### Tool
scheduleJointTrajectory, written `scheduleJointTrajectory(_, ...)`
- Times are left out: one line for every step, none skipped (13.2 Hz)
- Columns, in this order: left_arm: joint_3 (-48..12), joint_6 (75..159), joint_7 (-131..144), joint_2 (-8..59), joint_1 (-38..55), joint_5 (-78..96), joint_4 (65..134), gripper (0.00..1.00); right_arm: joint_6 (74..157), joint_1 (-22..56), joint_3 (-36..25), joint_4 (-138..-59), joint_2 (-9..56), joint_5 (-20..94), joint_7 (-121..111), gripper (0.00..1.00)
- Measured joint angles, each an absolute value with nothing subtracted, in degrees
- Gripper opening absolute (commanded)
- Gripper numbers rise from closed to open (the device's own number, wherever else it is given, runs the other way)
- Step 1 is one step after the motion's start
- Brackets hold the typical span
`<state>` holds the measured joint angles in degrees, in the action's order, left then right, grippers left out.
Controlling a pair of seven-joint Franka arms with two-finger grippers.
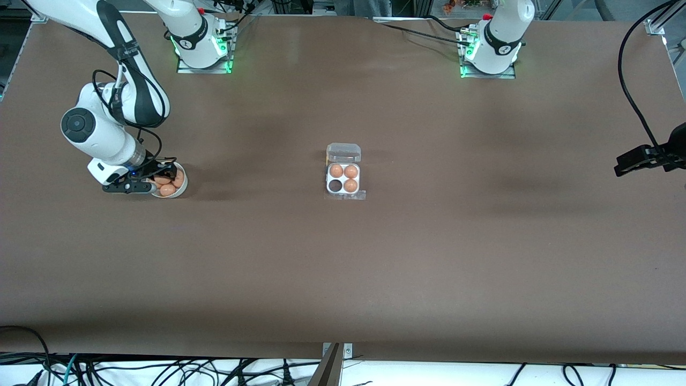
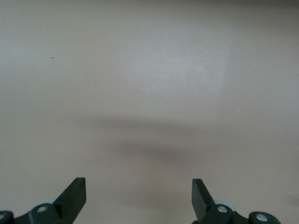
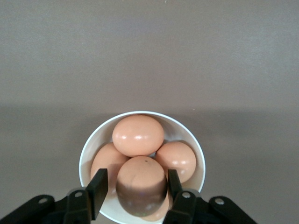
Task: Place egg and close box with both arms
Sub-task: 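Close the right gripper on one brown egg in the bowl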
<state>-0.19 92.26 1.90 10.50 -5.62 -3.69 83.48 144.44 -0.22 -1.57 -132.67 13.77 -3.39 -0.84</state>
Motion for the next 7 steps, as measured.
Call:
scheduleJointTrajectory(-0.2, 92.3, 1.9, 10.5, -5.6, -3.7, 83.5, 1.00, 144.4, -0.3, -1.6, -132.7, 13.8, -3.4, -0.8, 0.52)
scheduleJointTrajectory(-0.2, 92.3, 1.9, 10.5, -5.6, -3.7, 83.5, 1.00, 144.4, -0.4, -1.6, -132.7, 13.9, -3.4, -0.8, 0.50)
scheduleJointTrajectory(-0.2, 92.3, 1.9, 10.5, -5.6, -3.7, 83.5, 1.00, 144.4, -0.4, -1.6, -132.7, 13.9, -3.4, -0.8, 0.49)
scheduleJointTrajectory(-0.2, 92.3, 1.9, 10.5, -5.6, -3.7, 83.5, 1.00, 144.4, -0.4, -1.6, -132.7, 14.0, -3.4, -0.8, 0.45)
scheduleJointTrajectory(-0.2, 92.3, 1.9, 10.5, -5.6, -3.7, 83.5, 1.00, 144.4, -0.5, -1.6, -132.7, 14.0, -3.4, -0.8, 0.42)
scheduleJointTrajectory(-0.2, 92.3, 1.9, 10.5, -5.6, -3.7, 83.5, 1.00, 144.4, -0.5, -1.6, -132.7, 14.0, -3.4, -0.8, 0.38)
scheduleJointTrajectory(-0.2, 92.3, 1.9, 10.5, -5.6, -3.7, 83.5, 1.00, 144.4, -0.5, -1.6, -132.7, 14.0, -3.4, -0.8, 0.34)
